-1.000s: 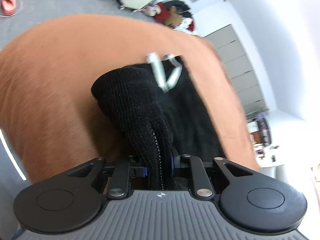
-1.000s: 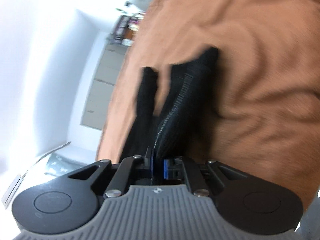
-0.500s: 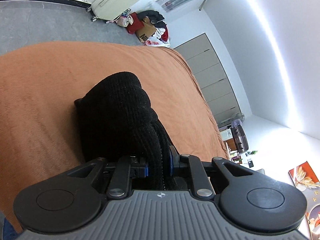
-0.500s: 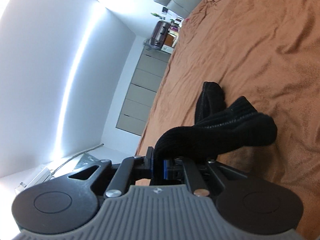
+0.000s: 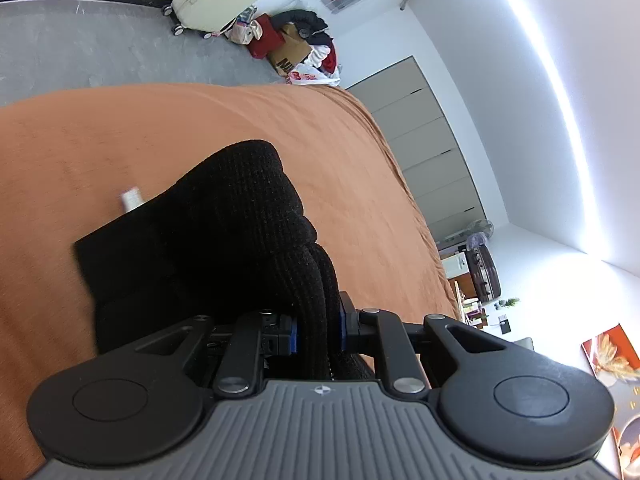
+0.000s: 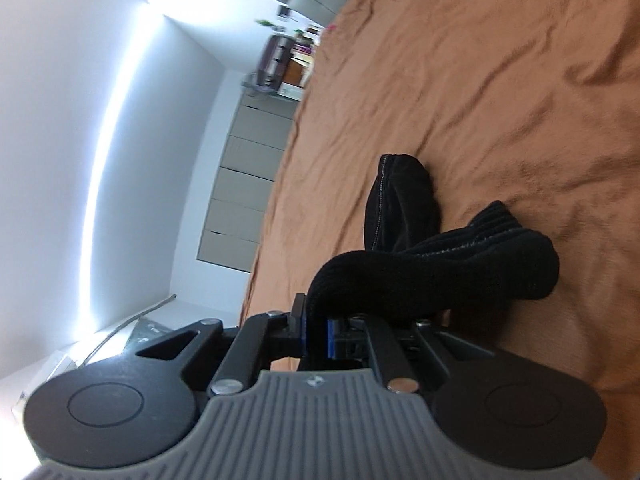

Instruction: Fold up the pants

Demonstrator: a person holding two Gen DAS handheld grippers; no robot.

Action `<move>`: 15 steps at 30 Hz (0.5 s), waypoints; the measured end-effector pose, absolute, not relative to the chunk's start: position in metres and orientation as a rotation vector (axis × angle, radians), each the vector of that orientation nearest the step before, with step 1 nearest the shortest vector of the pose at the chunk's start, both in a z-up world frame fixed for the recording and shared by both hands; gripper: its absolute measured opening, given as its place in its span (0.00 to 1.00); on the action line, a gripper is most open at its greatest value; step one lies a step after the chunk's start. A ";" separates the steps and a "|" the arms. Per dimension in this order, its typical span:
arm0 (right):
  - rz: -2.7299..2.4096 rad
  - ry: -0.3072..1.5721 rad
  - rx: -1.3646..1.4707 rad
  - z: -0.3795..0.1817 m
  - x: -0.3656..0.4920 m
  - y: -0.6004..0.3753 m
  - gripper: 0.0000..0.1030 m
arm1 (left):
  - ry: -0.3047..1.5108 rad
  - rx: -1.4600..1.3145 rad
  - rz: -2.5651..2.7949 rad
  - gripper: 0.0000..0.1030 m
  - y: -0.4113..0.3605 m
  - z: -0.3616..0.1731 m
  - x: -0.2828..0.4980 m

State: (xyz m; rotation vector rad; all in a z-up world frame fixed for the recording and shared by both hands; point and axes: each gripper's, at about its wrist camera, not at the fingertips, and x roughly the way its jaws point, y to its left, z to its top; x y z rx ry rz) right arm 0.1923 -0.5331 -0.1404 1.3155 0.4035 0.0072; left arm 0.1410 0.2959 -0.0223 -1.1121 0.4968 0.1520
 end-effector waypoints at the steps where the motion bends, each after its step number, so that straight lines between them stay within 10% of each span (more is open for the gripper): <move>1: 0.002 0.410 1.320 -0.140 0.202 -0.534 0.04 | 0.500 -1.121 0.154 0.19 0.296 -0.024 0.147; 15: -0.096 0.635 1.293 -0.140 0.391 -0.510 0.05 | 0.627 -1.265 0.296 0.19 0.339 -0.081 0.266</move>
